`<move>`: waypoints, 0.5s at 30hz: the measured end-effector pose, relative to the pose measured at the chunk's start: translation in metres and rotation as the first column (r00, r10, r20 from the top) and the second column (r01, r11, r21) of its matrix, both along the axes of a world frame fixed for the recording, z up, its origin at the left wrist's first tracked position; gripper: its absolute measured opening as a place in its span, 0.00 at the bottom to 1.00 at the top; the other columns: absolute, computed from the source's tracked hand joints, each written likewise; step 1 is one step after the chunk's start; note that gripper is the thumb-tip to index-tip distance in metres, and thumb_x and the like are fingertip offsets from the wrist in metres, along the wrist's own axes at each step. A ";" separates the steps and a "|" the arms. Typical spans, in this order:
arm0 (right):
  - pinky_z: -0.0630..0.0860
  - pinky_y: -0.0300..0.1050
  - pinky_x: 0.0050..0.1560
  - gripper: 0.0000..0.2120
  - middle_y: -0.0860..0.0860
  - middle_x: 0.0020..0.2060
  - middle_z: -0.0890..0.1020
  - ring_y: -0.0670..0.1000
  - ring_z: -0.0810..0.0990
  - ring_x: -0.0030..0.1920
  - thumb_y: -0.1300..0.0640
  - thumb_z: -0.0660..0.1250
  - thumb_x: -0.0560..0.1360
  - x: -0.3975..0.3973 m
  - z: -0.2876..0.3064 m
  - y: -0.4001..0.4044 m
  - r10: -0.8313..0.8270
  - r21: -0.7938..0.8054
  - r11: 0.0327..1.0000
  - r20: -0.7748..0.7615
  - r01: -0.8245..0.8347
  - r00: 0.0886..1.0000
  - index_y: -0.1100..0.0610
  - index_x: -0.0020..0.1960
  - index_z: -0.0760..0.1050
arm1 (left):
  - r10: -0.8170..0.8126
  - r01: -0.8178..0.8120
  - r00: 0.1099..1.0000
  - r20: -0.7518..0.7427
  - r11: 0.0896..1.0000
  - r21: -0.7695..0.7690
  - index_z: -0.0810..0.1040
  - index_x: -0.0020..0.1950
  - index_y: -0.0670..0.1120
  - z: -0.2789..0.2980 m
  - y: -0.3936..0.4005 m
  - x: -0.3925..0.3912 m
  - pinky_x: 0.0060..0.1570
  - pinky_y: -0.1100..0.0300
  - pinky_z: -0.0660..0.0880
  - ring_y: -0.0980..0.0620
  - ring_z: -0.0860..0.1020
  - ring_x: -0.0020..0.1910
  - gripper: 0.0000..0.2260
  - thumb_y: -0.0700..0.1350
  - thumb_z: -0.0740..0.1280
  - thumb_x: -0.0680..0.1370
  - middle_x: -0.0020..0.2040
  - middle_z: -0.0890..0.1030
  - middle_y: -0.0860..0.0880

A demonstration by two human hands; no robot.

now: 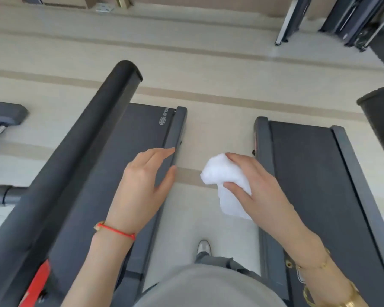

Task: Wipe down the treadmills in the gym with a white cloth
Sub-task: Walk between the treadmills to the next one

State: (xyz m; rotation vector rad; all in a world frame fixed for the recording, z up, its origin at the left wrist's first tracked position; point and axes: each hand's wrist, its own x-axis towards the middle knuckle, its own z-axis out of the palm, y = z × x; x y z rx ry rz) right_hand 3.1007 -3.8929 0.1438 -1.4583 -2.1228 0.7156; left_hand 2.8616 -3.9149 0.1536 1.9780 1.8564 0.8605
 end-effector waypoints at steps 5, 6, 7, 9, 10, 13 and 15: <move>0.58 0.19 0.57 0.22 0.37 0.65 0.68 0.35 0.67 0.62 0.53 0.64 0.79 0.046 0.003 0.029 -0.104 -0.004 0.995 -0.005 0.104 0.995 0.47 0.72 0.65 | -0.112 0.112 0.994 0.007 0.994 0.000 0.76 0.67 0.45 -0.002 0.058 0.045 0.65 0.61 0.67 0.51 0.75 0.62 0.16 0.43 0.66 0.79 0.62 0.79 0.51; 0.58 0.19 0.57 0.22 0.36 0.65 0.68 0.34 0.66 0.61 0.53 0.64 0.79 0.054 0.003 0.034 -0.124 -0.005 0.992 -0.011 0.124 0.992 0.48 0.72 0.65 | -0.132 0.132 0.991 0.013 0.991 0.002 0.77 0.66 0.45 -0.002 0.068 0.053 0.65 0.60 0.68 0.51 0.75 0.62 0.15 0.43 0.66 0.79 0.62 0.79 0.51; 0.58 0.19 0.57 0.22 0.36 0.64 0.68 0.33 0.66 0.60 0.54 0.64 0.79 0.061 0.003 0.038 -0.145 -0.006 0.989 -0.016 0.145 0.989 0.48 0.72 0.65 | -0.152 0.152 0.988 0.018 0.988 0.005 0.77 0.66 0.45 -0.001 0.077 0.060 0.65 0.58 0.69 0.51 0.76 0.62 0.15 0.43 0.66 0.79 0.62 0.79 0.51; 0.59 0.19 0.57 0.22 0.37 0.65 0.69 0.35 0.67 0.60 0.54 0.64 0.79 0.073 0.003 0.047 -0.191 -0.011 0.982 -0.024 0.191 0.981 0.48 0.72 0.65 | -0.195 0.195 0.980 0.027 0.981 0.012 0.77 0.66 0.44 -0.001 0.096 0.074 0.64 0.55 0.71 0.51 0.76 0.61 0.15 0.43 0.66 0.79 0.61 0.79 0.51; 0.60 0.20 0.57 0.22 0.38 0.66 0.69 0.36 0.68 0.61 0.54 0.64 0.79 0.078 0.003 0.052 -0.215 -0.017 0.977 -0.030 0.214 0.976 0.48 0.72 0.65 | -0.220 0.220 0.975 0.033 0.975 0.014 0.77 0.65 0.44 -0.001 0.106 0.081 0.63 0.55 0.72 0.51 0.76 0.61 0.15 0.43 0.66 0.79 0.61 0.79 0.51; 0.60 0.20 0.57 0.22 0.39 0.66 0.70 0.37 0.68 0.61 0.54 0.64 0.79 0.092 0.004 0.066 -0.285 -0.033 0.958 -0.040 0.284 0.958 0.48 0.72 0.65 | -0.299 0.299 0.953 0.044 0.954 0.017 0.77 0.65 0.44 -0.003 0.137 0.099 0.63 0.53 0.72 0.51 0.76 0.61 0.14 0.43 0.66 0.79 0.61 0.80 0.51; 0.61 0.21 0.58 0.21 0.40 0.66 0.70 0.38 0.69 0.61 0.54 0.63 0.80 0.100 0.003 0.076 -0.335 -0.027 0.942 -0.031 0.334 0.942 0.48 0.71 0.65 | -0.351 0.350 0.935 0.045 0.936 0.013 0.77 0.65 0.45 -0.007 0.160 0.112 0.63 0.51 0.73 0.51 0.76 0.60 0.15 0.43 0.66 0.79 0.61 0.80 0.51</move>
